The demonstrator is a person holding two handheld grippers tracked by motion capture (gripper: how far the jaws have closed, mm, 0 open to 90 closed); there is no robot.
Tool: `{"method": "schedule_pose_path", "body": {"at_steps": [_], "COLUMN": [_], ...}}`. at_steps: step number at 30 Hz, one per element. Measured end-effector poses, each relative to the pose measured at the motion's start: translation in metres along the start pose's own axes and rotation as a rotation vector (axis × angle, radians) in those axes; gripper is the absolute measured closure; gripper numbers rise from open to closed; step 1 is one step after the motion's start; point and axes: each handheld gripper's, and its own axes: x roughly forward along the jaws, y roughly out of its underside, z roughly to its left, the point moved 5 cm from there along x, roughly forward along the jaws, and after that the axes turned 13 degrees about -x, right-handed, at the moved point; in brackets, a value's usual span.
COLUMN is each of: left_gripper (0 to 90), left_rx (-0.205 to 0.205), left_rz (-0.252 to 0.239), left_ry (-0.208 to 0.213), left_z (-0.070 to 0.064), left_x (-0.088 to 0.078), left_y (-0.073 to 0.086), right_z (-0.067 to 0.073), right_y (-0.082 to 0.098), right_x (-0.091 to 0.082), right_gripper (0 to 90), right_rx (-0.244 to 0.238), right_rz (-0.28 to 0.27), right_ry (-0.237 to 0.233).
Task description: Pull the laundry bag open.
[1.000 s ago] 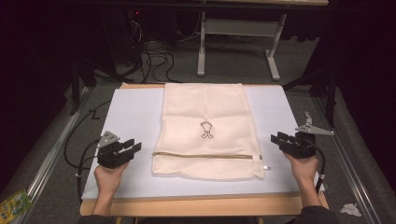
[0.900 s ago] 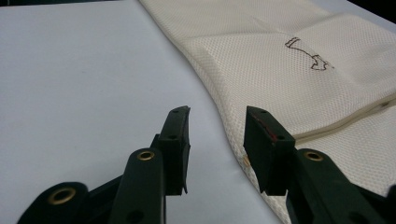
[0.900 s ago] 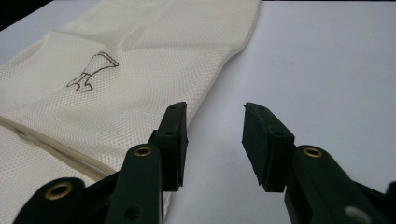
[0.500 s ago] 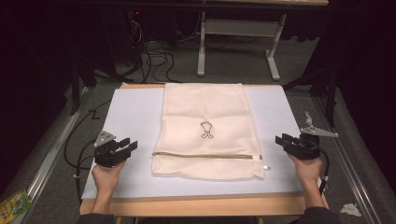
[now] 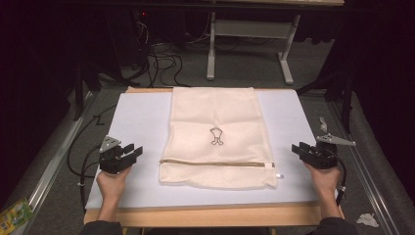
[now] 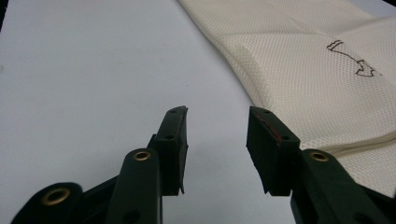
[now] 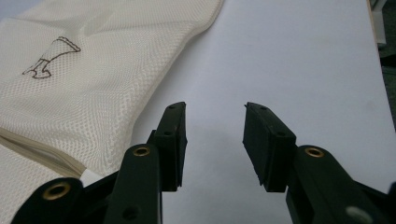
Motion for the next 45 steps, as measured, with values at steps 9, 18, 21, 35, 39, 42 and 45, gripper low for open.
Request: {"method": "schedule_pose_path", "body": {"at_steps": [9, 18, 21, 35, 39, 42, 45], "left_gripper": [57.8, 56.4, 56.2, 56.0, 55.8, 55.7, 55.6], "left_rx": [-0.005, -0.005, 0.006, 0.006, 0.015, 0.017, 0.014], "left_rz": [0.004, 0.014, 0.022, 0.017, 0.018, 0.016, 0.011], "left_ry": [-0.014, -0.02, -0.022, -0.048, -0.054, -0.06, -0.067], "left_z": [0.004, 0.006, 0.005, 0.01, 0.011, 0.011, 0.013], "left_x": [0.007, 0.015, 0.019, 0.032, 0.034, 0.037, 0.039], "left_y": [0.0, 0.003, 0.006, 0.003, 0.004, 0.005, 0.004], "right_z": [-0.003, -0.004, -0.004, -0.005, -0.005, -0.005, -0.005], "right_y": [0.006, 0.01, 0.011, 0.014, 0.015, 0.016, 0.017], "right_x": [0.007, 0.015, 0.018, 0.027, 0.03, 0.031, 0.033], "right_gripper": [60.1, 59.8, 59.6, 59.6, 59.6, 59.6, 59.6], "right_rx": [0.019, 0.035, 0.042, 0.025, 0.012, 0.019, 0.011], "right_rz": [0.001, 0.003, 0.004, 0.027, 0.028, 0.027, 0.033], "right_ry": [-0.012, -0.016, -0.024, 0.01, 0.023, 0.029, 0.039]}}
